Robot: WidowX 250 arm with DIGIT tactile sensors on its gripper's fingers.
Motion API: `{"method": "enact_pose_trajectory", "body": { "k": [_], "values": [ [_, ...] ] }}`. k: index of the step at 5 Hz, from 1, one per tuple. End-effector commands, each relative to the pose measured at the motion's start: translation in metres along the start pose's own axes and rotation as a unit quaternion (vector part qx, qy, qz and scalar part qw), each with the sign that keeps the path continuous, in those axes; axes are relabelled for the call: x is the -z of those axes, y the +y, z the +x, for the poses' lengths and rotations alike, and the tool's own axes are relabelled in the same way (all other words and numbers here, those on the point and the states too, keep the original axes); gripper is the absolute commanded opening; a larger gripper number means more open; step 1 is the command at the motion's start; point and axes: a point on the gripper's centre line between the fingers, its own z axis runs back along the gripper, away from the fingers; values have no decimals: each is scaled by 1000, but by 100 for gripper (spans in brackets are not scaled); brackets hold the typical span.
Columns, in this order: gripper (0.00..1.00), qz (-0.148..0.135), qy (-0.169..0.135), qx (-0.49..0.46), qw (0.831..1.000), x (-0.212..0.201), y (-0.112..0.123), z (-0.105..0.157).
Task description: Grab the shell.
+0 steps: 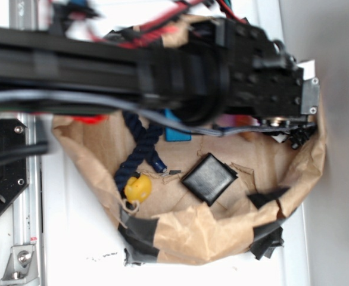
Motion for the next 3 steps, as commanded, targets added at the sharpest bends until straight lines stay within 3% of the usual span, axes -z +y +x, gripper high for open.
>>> {"method": "enact_pose_trajectory", "body": {
  "k": [1,2,3],
  "values": [
    [28,-12,65,40,997,7,15,-36],
    [0,-15,86,63,994,-3,24,-66],
    [0,-14,88,109,990,-13,28,-83]
  ]
}}
